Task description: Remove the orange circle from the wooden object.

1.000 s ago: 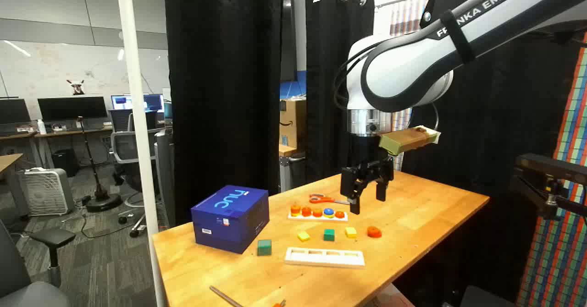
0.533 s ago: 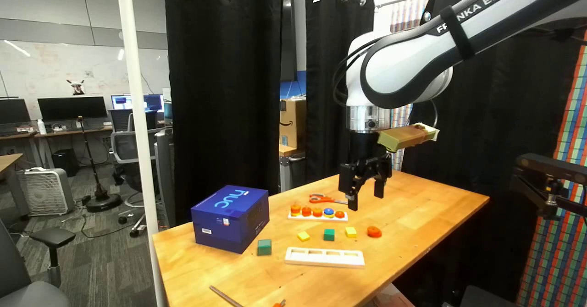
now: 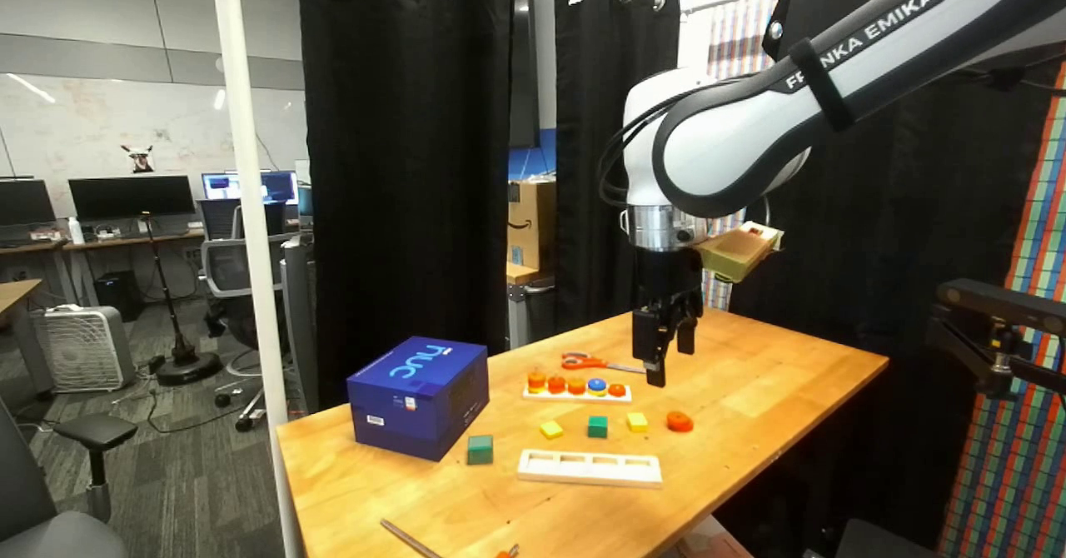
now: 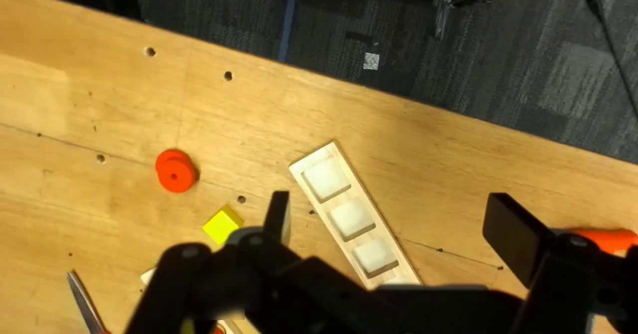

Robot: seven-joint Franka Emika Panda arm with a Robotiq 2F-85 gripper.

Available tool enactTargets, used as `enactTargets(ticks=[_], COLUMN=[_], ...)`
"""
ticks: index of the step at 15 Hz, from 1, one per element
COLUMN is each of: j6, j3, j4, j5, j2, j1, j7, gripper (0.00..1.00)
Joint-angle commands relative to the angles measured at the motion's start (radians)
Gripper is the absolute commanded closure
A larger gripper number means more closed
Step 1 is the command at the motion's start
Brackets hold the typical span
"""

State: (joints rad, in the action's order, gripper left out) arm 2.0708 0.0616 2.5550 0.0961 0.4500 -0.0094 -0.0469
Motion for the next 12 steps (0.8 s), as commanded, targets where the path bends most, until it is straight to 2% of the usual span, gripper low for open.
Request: enactTargets(ticks=[1,4,8,12], j6=[0.082,0.187,0.403,0.652], j3=[-0.033,-0.058,-0.121,-0.213], j4=[-0.032,-0.038,-0.044,-0.05], j5=[0.094,0.164,0.25,0.202], j2=[-0.087,-0.156,-0.276,-0.41], j1=[0.015,0.013,-0.007,-0.038], j7=[-0.149,-0.275,-0.468,-0.71], gripper=[0.0,0.0,0.0,0.0])
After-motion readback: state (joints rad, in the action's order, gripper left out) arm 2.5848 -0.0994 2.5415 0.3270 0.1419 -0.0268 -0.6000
